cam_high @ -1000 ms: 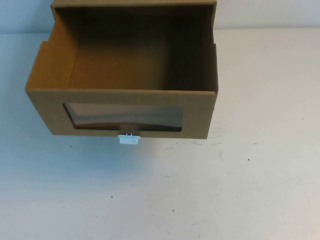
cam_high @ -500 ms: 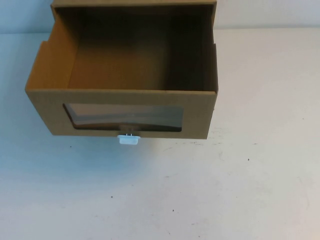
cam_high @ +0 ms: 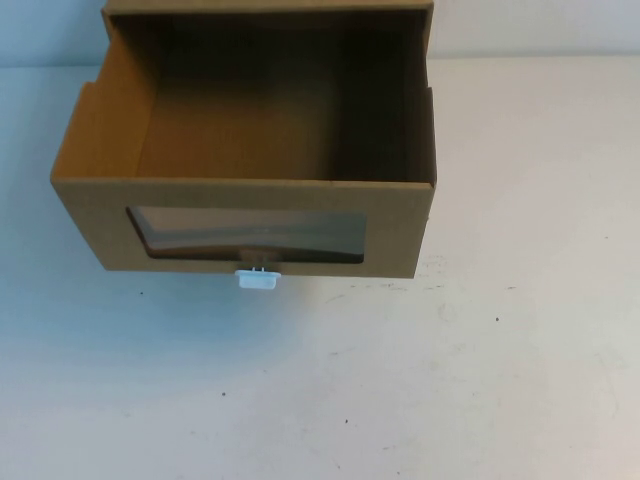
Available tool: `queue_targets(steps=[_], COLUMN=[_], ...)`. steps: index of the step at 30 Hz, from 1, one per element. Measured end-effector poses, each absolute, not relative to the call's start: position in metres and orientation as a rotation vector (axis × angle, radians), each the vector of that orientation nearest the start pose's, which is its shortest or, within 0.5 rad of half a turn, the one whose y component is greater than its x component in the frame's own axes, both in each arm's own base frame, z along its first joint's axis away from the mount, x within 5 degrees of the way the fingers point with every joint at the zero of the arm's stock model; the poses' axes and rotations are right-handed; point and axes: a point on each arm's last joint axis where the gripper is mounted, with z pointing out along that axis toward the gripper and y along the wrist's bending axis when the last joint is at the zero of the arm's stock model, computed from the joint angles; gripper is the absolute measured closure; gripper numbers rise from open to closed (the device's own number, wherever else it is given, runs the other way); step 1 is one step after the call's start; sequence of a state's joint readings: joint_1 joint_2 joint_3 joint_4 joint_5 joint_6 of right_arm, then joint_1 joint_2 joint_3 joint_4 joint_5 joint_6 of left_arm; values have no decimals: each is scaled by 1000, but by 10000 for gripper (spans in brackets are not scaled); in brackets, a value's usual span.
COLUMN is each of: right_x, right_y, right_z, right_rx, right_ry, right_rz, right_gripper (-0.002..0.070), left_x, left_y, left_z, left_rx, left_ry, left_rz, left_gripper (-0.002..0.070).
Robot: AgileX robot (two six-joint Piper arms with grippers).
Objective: Open the shoe box
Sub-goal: 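Pull the top drawer of the cardboard box fully open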
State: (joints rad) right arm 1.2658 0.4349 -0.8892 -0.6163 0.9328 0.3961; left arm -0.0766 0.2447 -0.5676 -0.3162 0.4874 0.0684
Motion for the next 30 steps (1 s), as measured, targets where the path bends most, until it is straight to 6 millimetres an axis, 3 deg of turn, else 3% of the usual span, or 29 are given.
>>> queue_targets(steps=[4, 10, 14, 20, 26, 30], right_x=[53, 53, 53, 53, 52, 52], right_y=[26, 26, 26, 26, 26, 27], right_z=[402, 402, 402, 402, 402, 402], right_rx=[-810, -810, -810, -811, -812, -812], right_ry=[1664, 1664, 1664, 1664, 1667, 1667], right_rz=[437, 437, 437, 439, 443, 445], right_gripper=[689, 689, 689, 689, 689, 689], left_x=[54, 55, 54, 56, 55, 53], left_y=[-9, -4, -4, -2, -1, -2], left_z=[345, 304, 258, 206, 179, 171], left_rx=[-3, 73, 126, 117, 120, 147], left_ry=[1456, 1309, 1376, 1517, 1787, 1874], left_rz=[-214, -27, 28, 77, 82, 88], left_gripper=[679, 679, 679, 679, 679, 679])
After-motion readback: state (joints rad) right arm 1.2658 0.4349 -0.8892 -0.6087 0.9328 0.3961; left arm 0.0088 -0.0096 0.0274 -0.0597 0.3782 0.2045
